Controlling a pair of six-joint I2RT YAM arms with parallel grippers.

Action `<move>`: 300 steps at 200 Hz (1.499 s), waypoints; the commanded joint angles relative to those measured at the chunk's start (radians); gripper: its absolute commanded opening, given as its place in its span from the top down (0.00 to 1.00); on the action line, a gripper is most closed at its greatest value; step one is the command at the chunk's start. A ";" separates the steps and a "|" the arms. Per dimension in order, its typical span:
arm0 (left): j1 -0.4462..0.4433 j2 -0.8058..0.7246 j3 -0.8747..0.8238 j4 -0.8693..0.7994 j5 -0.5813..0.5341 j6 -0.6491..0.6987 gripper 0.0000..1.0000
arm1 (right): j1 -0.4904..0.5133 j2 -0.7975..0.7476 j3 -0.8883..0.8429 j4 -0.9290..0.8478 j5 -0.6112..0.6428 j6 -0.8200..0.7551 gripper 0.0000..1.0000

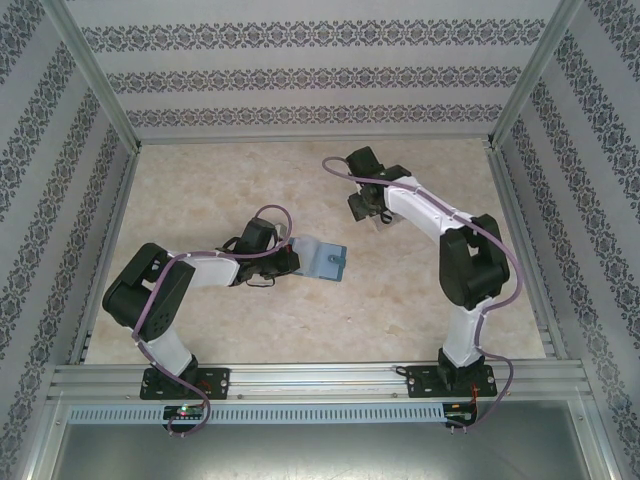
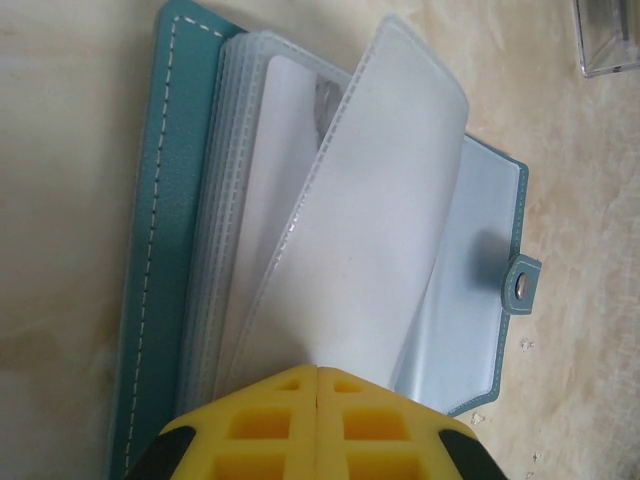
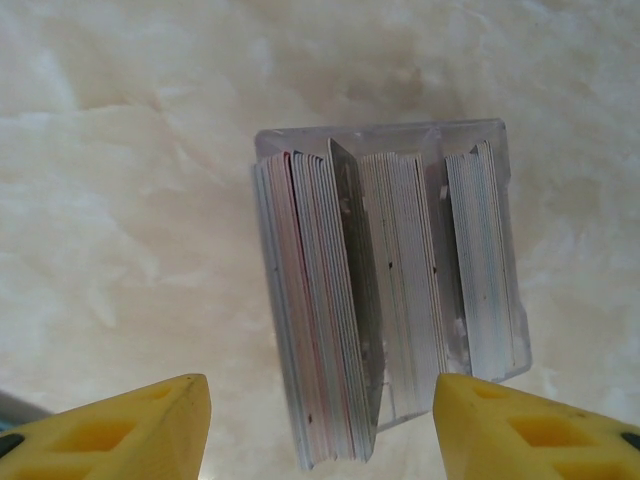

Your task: Put the credit cards into the card holder

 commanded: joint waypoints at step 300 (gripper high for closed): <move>0.008 -0.032 -0.012 -0.112 -0.081 0.029 1.00 | 0.029 -0.031 0.043 -0.091 0.106 -0.069 1.00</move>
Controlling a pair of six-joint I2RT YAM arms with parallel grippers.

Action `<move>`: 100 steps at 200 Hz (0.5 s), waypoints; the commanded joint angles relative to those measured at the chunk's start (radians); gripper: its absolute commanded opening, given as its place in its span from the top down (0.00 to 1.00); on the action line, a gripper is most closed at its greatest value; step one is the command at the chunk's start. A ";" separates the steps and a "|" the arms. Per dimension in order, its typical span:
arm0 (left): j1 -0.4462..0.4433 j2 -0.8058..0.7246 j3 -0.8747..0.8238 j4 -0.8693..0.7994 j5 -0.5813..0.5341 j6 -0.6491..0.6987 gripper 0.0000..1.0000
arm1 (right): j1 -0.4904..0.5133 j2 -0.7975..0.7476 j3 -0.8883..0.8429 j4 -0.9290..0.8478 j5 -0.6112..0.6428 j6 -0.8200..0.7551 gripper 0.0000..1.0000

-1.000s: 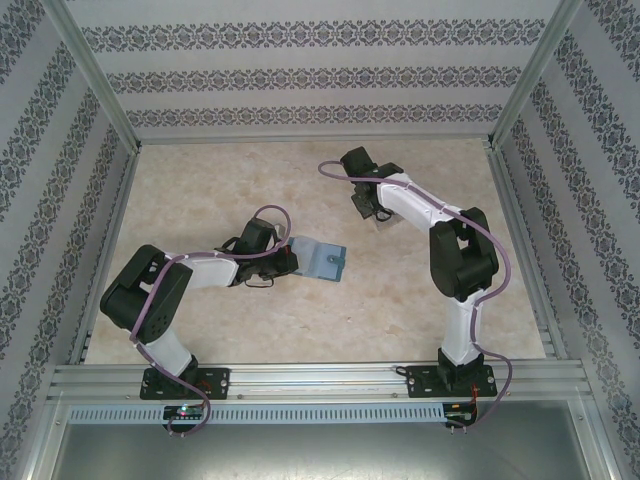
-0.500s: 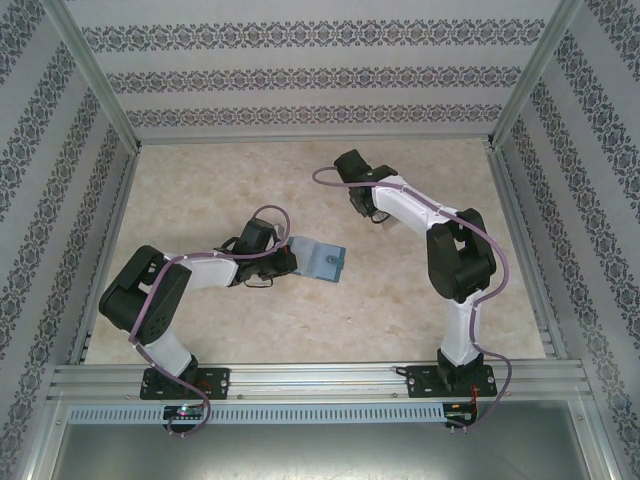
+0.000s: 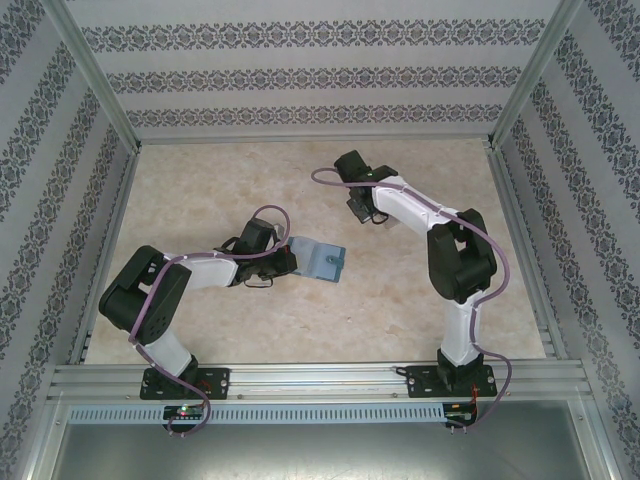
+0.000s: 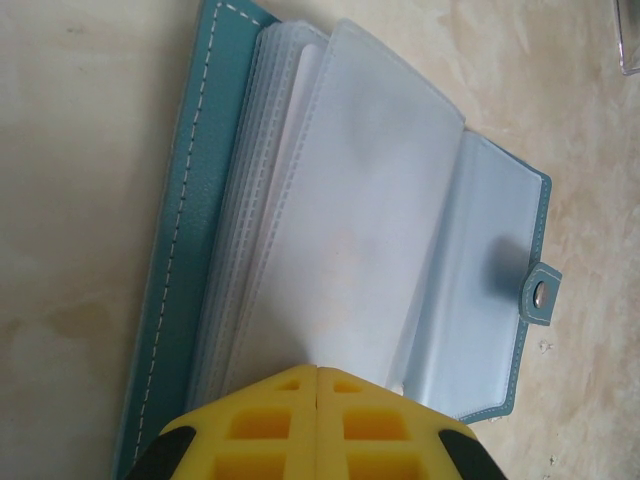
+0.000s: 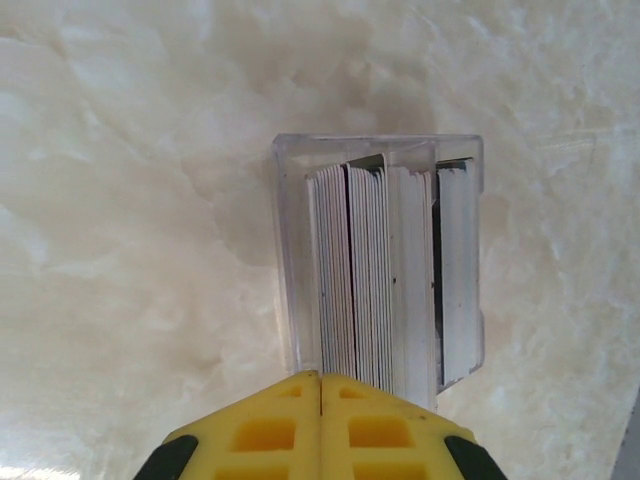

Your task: Put the credit cards into the card holder

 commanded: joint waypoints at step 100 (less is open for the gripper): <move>0.011 -0.002 -0.017 -0.046 -0.027 0.006 1.00 | -0.065 -0.383 -0.231 0.089 -0.624 0.319 1.00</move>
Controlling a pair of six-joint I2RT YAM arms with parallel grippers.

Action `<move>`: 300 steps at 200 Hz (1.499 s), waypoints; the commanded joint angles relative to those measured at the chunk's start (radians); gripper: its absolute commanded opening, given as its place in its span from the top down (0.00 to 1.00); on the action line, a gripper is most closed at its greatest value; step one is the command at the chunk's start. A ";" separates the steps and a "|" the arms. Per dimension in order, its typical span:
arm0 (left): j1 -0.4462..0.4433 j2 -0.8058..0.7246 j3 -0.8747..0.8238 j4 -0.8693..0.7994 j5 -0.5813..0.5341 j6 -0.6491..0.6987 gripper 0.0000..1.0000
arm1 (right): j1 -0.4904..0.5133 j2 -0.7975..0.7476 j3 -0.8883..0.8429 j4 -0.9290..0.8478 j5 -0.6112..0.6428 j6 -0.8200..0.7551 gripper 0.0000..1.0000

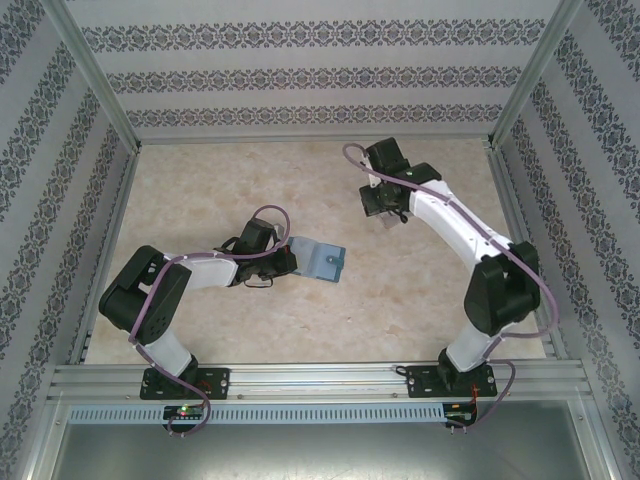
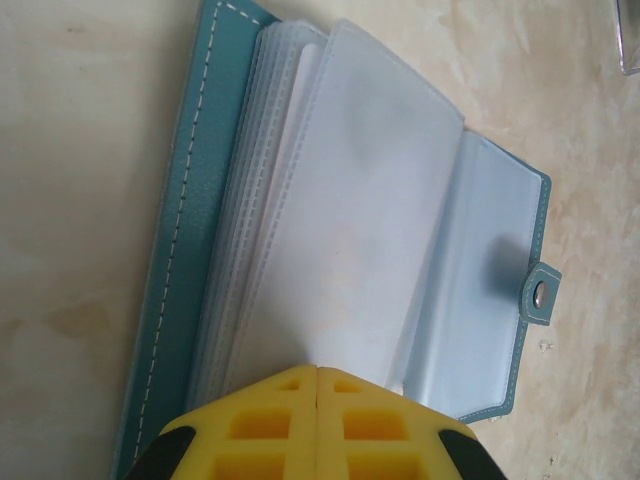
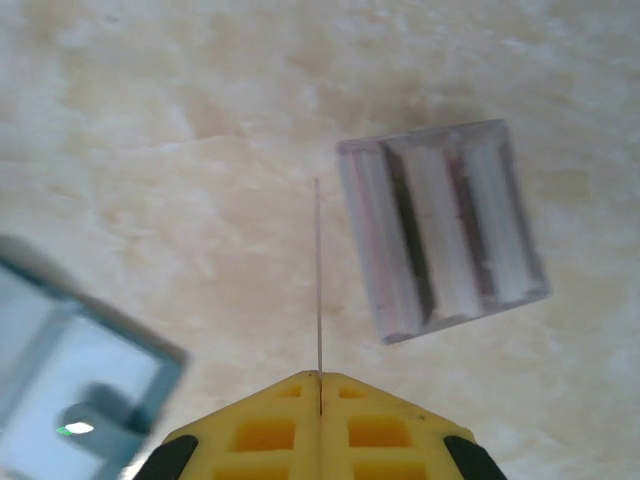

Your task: Put the credit cards into the card holder

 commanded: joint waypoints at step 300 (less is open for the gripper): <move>0.017 -0.014 -0.056 -0.004 -0.037 -0.050 1.00 | 0.027 0.111 -0.756 1.166 -0.827 0.874 1.00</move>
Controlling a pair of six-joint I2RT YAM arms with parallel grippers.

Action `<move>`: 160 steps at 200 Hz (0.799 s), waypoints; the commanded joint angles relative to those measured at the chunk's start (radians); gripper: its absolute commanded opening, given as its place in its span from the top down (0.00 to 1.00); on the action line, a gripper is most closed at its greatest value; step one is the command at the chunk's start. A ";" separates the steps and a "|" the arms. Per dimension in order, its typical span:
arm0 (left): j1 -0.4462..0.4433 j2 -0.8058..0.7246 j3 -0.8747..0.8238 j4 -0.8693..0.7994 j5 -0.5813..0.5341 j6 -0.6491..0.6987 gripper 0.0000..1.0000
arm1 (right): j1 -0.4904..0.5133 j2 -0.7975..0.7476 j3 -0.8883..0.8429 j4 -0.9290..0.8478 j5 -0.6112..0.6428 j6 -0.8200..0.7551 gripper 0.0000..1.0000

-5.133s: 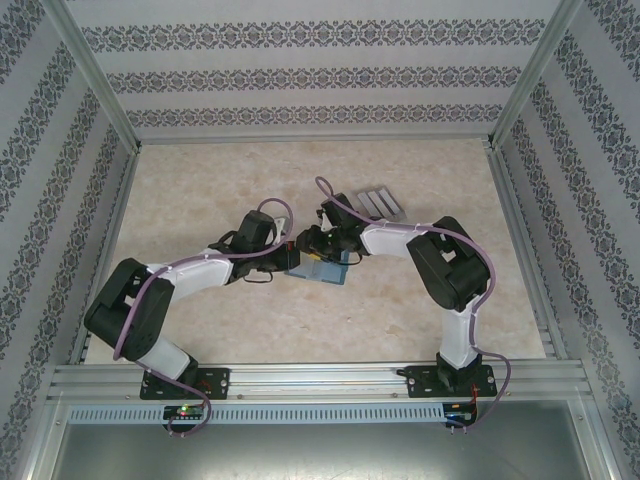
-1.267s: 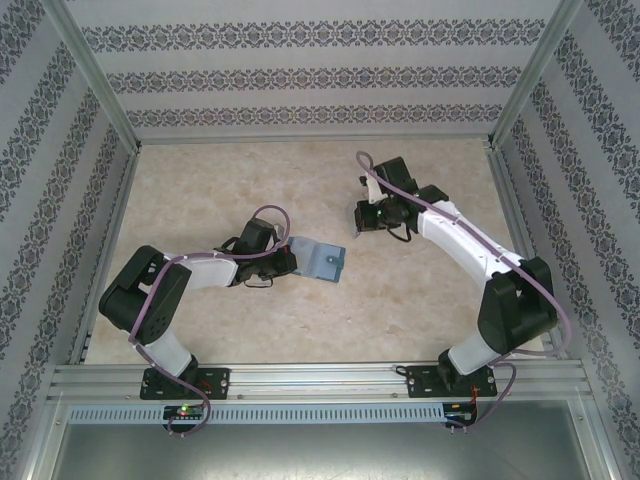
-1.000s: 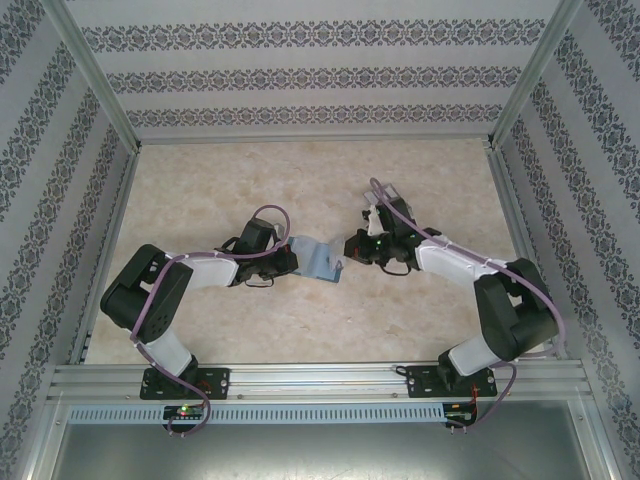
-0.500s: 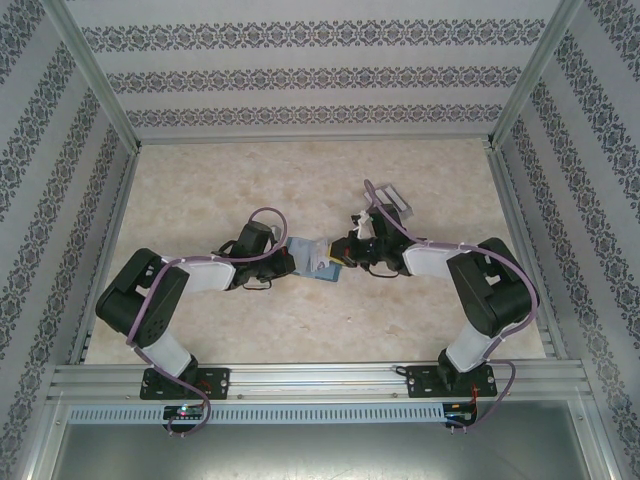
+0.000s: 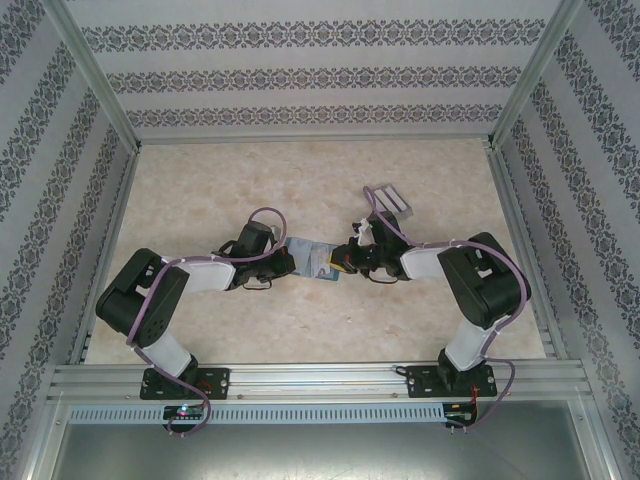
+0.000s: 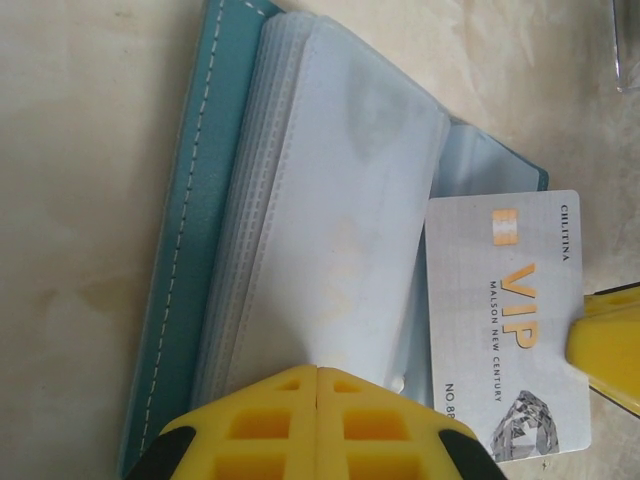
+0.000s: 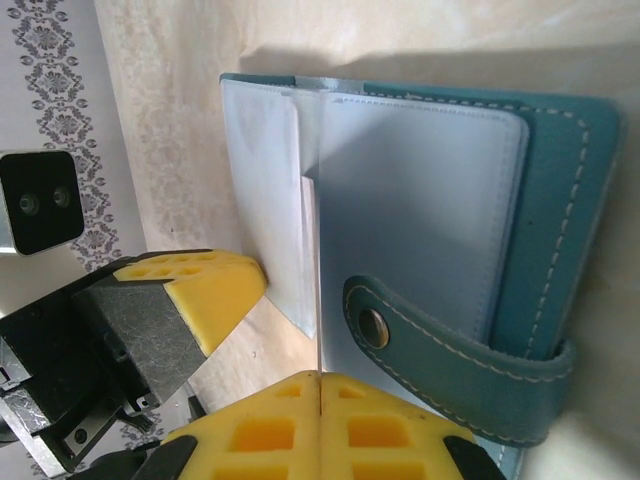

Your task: Put the credit cards into the card holder

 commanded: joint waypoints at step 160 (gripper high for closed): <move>0.016 0.003 -0.013 -0.054 -0.052 -0.001 1.00 | -0.019 0.106 0.034 0.180 -0.109 -0.024 1.00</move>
